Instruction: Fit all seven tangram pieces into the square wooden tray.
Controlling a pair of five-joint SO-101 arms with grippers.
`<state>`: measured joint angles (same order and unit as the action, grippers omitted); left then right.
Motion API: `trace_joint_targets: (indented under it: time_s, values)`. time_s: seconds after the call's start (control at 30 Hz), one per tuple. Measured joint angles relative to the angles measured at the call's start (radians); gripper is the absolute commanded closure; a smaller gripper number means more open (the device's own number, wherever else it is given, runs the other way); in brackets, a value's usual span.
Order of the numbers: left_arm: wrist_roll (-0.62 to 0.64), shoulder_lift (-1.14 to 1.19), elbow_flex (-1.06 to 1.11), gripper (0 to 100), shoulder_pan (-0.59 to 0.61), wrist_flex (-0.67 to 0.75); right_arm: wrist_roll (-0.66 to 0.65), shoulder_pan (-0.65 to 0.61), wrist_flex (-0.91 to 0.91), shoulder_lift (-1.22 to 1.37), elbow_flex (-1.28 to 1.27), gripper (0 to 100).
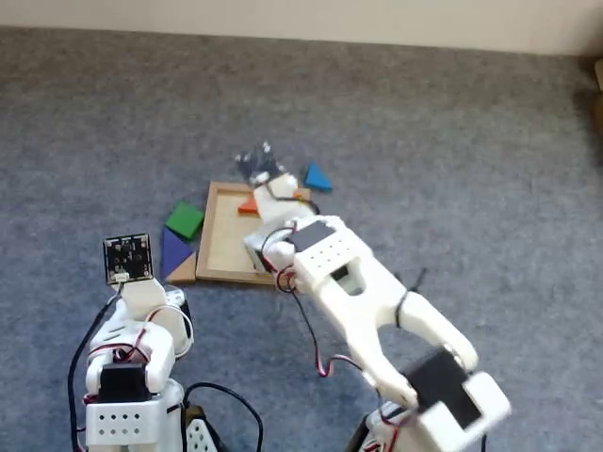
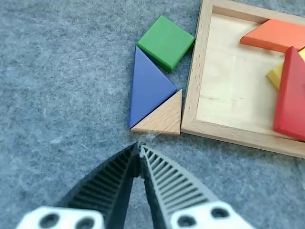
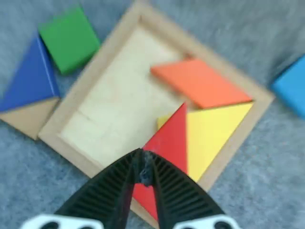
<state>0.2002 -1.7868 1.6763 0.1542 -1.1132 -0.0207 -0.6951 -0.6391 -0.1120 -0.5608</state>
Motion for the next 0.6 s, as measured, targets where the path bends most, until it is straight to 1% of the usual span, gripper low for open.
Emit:
trace_joint_targets:
  time_s: [0.13, 0.23, 0.43, 0.6]
  values:
    - [0.0, 0.0, 0.0, 100, 0.0, 0.0, 0.0, 0.038, -0.044, -0.092, -0.037, 99.3]
    - [0.0, 0.0, 0.0, 100, 0.0, 0.0, 0.0, 0.063, -0.061, -0.115, -0.064, 99.3]
    - [0.0, 0.0, 0.0, 100, 0.0, 0.0, 0.0, 0.141, -0.064, -0.115, -0.117, 99.3]
    - [0.0, 0.0, 0.0, 100, 0.0, 0.0, 0.0, 0.153, -0.081, -0.032, -0.118, 99.3]
